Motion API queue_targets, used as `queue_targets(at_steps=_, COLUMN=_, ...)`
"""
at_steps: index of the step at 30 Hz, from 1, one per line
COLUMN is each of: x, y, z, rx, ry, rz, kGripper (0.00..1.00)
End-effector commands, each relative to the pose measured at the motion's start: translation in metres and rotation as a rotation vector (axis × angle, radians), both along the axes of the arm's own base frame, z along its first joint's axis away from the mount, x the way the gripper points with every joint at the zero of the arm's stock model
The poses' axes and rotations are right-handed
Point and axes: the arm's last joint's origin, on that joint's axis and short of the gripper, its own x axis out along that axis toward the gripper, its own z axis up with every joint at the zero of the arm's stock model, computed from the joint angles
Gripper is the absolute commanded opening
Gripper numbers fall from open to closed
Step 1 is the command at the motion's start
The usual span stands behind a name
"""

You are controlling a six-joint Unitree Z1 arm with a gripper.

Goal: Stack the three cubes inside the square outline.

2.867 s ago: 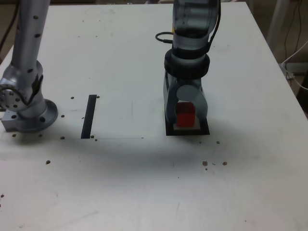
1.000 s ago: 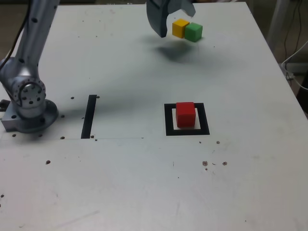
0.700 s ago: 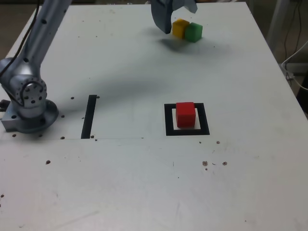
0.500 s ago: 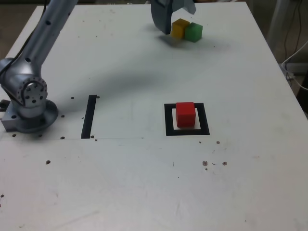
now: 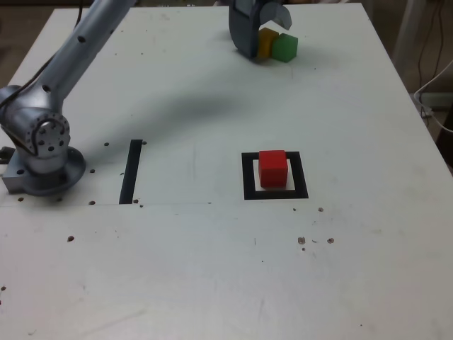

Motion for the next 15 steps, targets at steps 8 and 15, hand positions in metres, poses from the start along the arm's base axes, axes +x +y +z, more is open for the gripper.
queue_targets(at_steps=8, x=0.0002, y=0.0014, z=-0.0021, rx=-0.004, ry=0.017, rz=0.019, kGripper=0.53)
queue_targets(at_steps=15, x=-0.0002, y=0.0014, z=0.0005, rx=0.005, ry=0.02, rz=0.018, kGripper=0.32)
